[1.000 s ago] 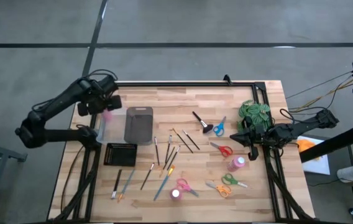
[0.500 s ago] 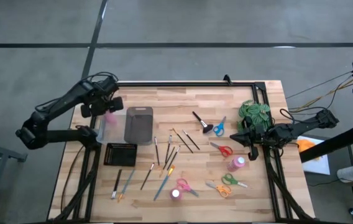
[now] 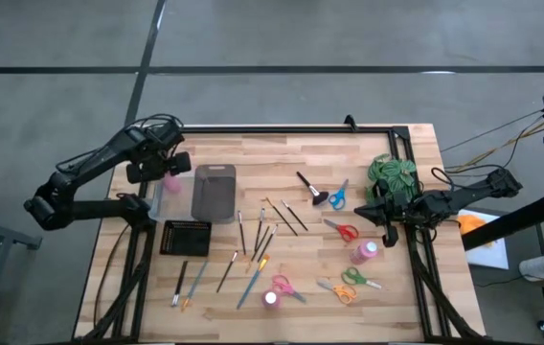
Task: Pick & Place Paint Supplies
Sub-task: Put the left light pink bottle into the white bin
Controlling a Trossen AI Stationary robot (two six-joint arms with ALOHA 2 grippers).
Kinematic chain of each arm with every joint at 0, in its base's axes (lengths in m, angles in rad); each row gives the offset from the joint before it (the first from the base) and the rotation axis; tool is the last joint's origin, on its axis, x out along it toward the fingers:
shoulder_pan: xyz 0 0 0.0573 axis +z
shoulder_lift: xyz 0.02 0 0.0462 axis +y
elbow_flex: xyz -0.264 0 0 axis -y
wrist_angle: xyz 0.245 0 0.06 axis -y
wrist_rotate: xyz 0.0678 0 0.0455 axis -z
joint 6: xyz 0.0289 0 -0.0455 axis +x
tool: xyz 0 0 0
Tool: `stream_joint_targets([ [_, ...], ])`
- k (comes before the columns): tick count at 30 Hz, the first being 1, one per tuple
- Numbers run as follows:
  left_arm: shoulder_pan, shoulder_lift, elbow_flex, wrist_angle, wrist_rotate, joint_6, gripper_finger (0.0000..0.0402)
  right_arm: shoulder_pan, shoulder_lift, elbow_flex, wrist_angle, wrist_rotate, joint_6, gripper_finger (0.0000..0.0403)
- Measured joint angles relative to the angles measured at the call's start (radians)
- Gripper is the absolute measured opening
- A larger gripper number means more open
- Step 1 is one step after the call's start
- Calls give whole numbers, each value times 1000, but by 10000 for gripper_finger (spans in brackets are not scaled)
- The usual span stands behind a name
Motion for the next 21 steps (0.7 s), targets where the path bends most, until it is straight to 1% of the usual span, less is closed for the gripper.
stream_joint_targets([
  [3, 0, 0, 0, -1, 0, 0, 216, 0, 0, 0, 0, 0, 0, 9],
  [12, 1, 1, -4, -6, 0, 2, 276, 0, 0, 0, 0, 0, 0, 9],
  [21, 1, 1, -4, -3, 0, 3, 283, 0, 0, 0, 0, 0, 0, 9],
])
